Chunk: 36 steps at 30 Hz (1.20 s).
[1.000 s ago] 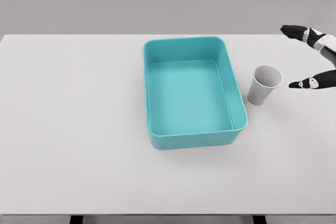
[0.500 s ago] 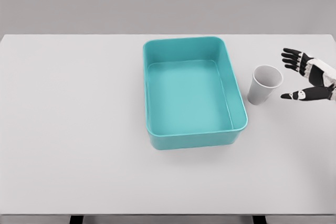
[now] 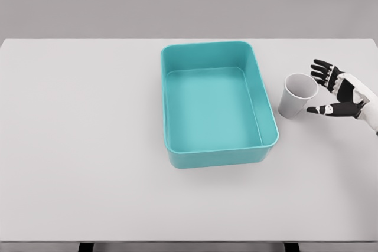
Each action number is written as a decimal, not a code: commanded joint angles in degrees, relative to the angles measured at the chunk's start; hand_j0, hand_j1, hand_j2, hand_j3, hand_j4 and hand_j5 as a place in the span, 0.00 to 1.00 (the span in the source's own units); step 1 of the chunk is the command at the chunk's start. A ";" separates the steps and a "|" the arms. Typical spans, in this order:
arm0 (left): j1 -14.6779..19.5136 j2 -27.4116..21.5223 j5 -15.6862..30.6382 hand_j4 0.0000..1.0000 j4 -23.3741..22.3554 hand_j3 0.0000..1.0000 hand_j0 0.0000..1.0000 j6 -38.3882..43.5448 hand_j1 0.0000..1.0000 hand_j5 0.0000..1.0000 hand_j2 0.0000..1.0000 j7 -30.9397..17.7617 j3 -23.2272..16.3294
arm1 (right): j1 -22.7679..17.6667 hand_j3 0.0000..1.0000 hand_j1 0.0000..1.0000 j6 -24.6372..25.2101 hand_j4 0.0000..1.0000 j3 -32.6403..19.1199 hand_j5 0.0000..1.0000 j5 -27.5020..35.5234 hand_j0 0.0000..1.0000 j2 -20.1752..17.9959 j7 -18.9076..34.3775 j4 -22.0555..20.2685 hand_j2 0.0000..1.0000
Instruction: Put the paper cup into the basket with your right arm
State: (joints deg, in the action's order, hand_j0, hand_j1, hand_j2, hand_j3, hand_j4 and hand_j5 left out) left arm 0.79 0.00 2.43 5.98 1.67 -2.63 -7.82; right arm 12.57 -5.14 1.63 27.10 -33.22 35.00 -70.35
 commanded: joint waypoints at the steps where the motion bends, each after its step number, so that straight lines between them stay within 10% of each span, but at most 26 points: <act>1: 0.00 0.00 0.03 1.00 0.00 1.00 1.00 0.00 1.00 1.00 1.00 -0.01 0.00 | 0.00 1.00 1.00 0.04 1.00 -0.75 1.00 0.41 1.00 0.70 0.00 0.04 1.00; 36: 0.00 0.00 0.03 1.00 0.00 1.00 1.00 0.00 1.00 1.00 1.00 -0.01 0.00 | -1.41 1.00 1.00 -0.14 1.00 0.48 1.00 0.23 1.00 3.25 0.00 -1.28 1.00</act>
State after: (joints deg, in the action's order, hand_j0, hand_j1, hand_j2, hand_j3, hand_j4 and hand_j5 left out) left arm 0.79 0.00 2.41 5.98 1.67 -2.63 -7.82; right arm 11.07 -5.28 1.95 27.04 -29.93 35.00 -71.69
